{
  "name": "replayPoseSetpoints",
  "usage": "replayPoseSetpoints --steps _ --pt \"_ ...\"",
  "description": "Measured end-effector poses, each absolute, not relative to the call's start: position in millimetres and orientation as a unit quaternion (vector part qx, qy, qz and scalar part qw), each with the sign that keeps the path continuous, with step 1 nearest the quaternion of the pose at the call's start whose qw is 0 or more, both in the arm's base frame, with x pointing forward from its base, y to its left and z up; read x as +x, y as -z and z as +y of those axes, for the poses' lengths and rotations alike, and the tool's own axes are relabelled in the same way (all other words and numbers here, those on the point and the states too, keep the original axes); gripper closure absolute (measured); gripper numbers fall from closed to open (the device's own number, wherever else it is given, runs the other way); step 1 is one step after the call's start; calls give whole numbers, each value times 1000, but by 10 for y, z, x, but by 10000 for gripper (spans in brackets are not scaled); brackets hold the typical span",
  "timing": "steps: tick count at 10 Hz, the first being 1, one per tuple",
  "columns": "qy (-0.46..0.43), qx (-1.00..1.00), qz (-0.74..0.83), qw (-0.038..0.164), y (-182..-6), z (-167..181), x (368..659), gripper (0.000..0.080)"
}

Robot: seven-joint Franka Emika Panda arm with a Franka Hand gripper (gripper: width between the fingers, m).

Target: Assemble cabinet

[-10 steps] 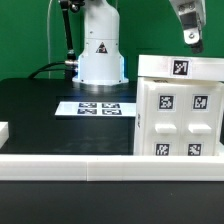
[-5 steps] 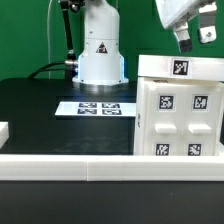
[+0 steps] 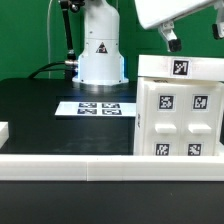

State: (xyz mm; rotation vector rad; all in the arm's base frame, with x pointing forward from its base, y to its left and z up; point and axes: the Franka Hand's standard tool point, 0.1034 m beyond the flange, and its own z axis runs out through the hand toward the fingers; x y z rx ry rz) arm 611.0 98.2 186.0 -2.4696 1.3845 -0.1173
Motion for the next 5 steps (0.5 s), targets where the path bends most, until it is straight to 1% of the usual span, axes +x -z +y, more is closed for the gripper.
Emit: replayPoseSetpoints --steps 1,4,5 --pt "40 -890 432 142 -1870 985 6105 2" --pt "46 -964 244 93 -1889 1024 6114 2" --pt "47 -973 207 90 -1890 1026 6129 2"
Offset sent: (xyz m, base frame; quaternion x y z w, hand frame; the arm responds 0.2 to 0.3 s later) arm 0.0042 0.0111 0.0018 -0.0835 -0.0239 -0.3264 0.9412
